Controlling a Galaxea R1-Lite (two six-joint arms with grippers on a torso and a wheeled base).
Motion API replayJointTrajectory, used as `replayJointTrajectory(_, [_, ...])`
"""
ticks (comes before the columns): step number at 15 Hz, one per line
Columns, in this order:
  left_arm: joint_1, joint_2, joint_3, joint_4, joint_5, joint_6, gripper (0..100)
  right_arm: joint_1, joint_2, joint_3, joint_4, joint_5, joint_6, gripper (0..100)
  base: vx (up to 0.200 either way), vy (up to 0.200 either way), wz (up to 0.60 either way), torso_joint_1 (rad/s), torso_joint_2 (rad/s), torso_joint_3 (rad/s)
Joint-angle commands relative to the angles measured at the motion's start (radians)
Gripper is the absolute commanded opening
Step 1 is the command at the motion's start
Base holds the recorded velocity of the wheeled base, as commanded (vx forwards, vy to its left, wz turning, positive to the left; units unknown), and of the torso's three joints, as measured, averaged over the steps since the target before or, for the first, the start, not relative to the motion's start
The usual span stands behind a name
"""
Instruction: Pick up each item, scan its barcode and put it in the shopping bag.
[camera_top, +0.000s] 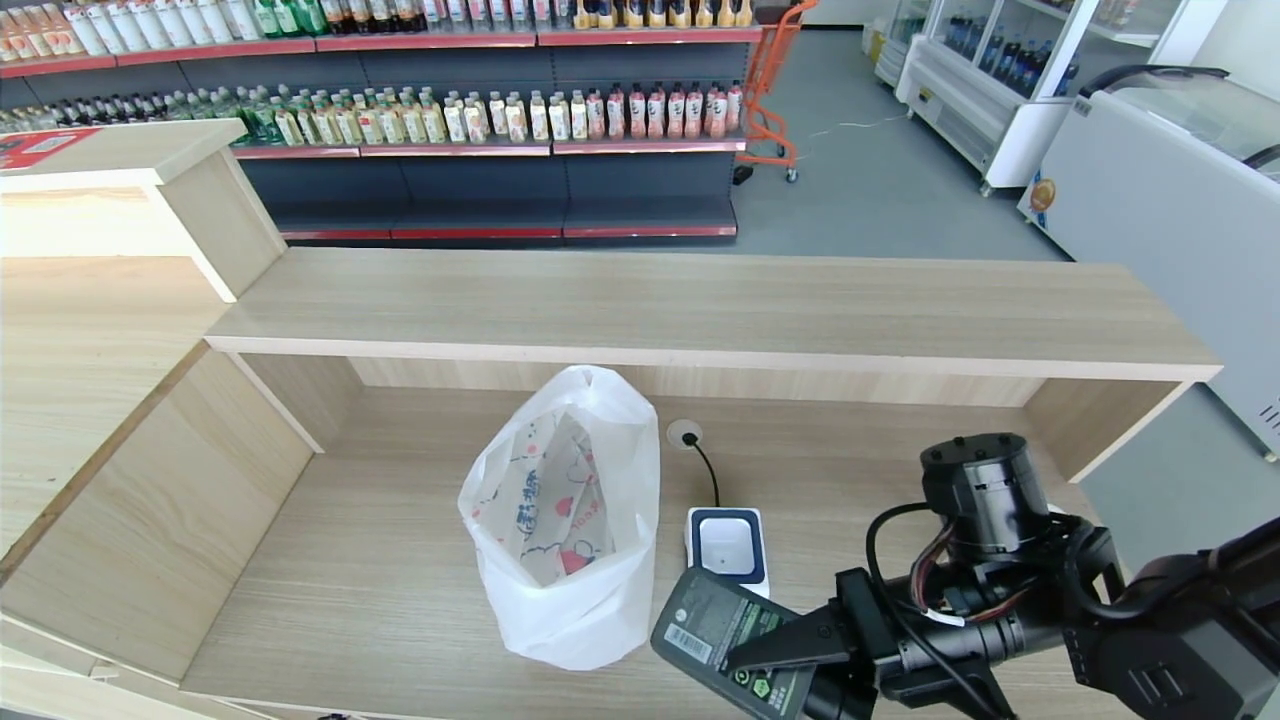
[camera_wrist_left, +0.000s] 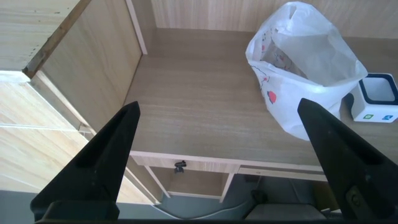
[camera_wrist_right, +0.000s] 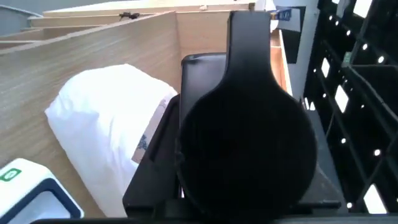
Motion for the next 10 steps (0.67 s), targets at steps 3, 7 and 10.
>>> replayJointTrajectory(3, [0.0,0.0,0.0,0.0,0.0,0.0,100,-0.032,-0.091,-0.022,-0.135,-0.015,0.693,0,0.0,0.0,0.0,0.0,0.0,0.0])
replayJointTrajectory(7, [0.0,0.0,0.0,0.0,0.0,0.0,100,-0.253,-0.194,0.031,-0.226,-0.046,1.533,0,0.0,0.0,0.0,0.0,0.0,0.0])
replayJointTrajectory(10, [0.0,0.0,0.0,0.0,0.0,0.0,100,-0.345,-0.154,0.034,-0.253,-0.158,1.911,0,0.0,0.0,0.0,0.0,0.0,0.0])
